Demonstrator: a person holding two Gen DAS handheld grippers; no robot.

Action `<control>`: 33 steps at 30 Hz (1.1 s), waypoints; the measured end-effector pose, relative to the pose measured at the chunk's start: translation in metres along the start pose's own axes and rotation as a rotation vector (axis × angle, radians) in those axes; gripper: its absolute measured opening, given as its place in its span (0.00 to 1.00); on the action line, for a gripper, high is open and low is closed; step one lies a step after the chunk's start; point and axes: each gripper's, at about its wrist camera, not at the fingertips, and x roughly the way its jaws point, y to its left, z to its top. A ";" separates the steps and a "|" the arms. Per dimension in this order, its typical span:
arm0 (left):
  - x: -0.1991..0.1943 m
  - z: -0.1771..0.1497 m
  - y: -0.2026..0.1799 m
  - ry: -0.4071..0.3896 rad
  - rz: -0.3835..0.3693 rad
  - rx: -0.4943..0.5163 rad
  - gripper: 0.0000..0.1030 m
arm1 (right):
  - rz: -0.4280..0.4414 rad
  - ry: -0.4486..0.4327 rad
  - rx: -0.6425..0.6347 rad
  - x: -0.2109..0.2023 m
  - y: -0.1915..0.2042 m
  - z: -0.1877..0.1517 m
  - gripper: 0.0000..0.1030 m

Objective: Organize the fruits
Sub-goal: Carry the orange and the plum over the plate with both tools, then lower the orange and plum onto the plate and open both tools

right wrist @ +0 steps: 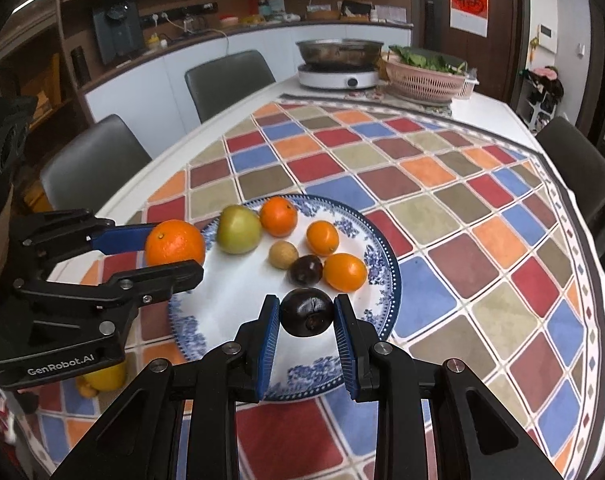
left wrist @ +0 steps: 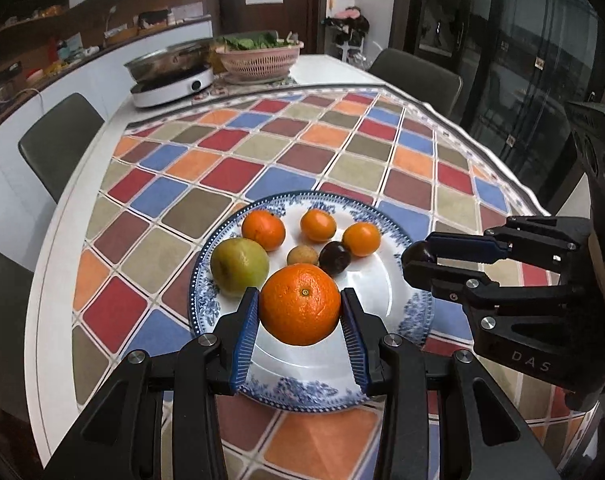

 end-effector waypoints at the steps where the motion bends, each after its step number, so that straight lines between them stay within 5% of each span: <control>1: 0.005 0.001 0.001 0.011 -0.002 0.000 0.39 | 0.000 0.009 0.002 0.005 -0.002 0.001 0.28; 17: 0.060 0.007 0.004 0.142 -0.006 0.053 0.39 | 0.002 0.086 0.013 0.049 -0.014 0.001 0.28; 33: 0.074 0.009 0.005 0.196 -0.004 0.066 0.41 | 0.008 0.106 0.040 0.060 -0.019 0.002 0.30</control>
